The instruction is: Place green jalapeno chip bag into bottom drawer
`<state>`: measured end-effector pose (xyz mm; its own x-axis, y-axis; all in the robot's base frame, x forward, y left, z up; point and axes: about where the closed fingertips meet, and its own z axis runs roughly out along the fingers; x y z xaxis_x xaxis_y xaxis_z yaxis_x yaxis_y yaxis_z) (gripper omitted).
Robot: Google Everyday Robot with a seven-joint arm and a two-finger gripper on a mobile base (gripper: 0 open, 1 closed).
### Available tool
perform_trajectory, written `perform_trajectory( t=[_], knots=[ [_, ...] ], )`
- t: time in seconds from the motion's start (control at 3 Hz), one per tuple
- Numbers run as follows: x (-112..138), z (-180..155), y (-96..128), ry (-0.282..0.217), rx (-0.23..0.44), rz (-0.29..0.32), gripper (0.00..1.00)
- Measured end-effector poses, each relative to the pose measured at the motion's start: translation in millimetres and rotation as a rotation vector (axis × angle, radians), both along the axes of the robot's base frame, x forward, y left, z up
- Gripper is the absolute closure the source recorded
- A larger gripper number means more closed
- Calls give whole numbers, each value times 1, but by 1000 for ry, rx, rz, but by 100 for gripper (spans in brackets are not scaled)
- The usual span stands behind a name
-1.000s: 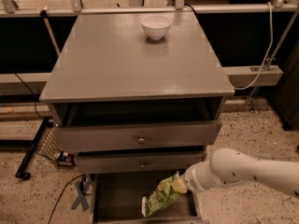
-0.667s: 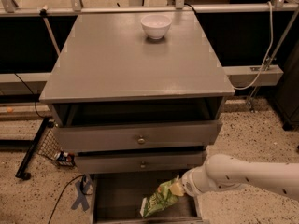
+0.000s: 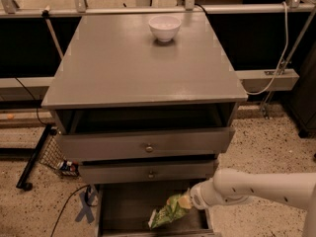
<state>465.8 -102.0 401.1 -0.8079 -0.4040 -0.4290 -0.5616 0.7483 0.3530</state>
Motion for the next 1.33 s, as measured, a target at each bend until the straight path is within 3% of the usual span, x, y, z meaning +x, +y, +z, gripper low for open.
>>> perform_trajectory(
  t=[0.67,1.33],
  knots=[
    [17,-38,3,-35,78,-25,100],
    [27,-73,20,-33,157,-13,100]
  ],
)
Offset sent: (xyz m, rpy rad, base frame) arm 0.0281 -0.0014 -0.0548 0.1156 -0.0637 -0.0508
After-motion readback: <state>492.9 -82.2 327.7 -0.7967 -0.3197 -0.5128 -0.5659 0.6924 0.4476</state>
